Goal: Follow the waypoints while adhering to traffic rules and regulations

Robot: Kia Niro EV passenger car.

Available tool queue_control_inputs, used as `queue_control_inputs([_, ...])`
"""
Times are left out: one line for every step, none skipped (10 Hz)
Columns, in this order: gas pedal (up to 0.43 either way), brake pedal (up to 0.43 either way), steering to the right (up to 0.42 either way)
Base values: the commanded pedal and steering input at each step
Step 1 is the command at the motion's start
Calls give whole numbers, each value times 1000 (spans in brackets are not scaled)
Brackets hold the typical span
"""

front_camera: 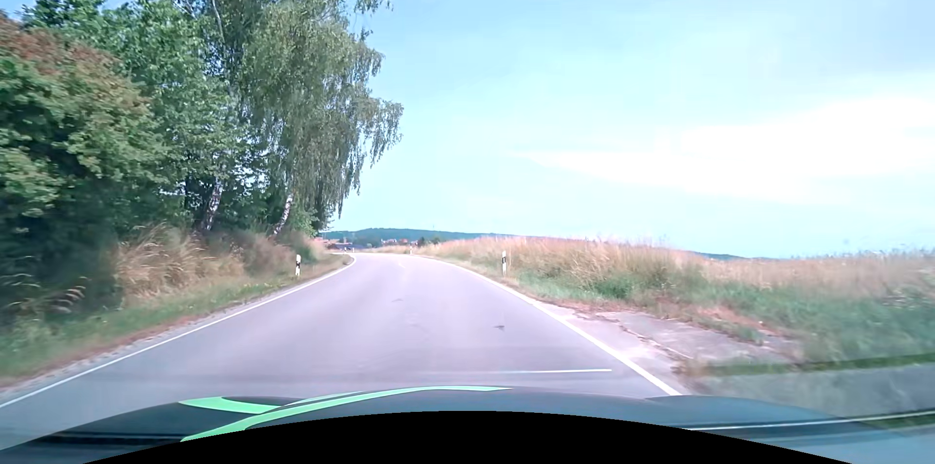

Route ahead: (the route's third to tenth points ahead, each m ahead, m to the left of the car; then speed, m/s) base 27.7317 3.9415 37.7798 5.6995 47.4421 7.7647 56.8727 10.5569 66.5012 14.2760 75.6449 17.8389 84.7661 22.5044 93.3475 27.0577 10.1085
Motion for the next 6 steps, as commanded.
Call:
queue_control_inputs([350, 0, -19])
queue_control_inputs([350, 0, -22])
queue_control_inputs([350, 0, -23])
queue_control_inputs([350, 0, -24])
queue_control_inputs([350, 0, -27])
queue_control_inputs([350, 0, -32])
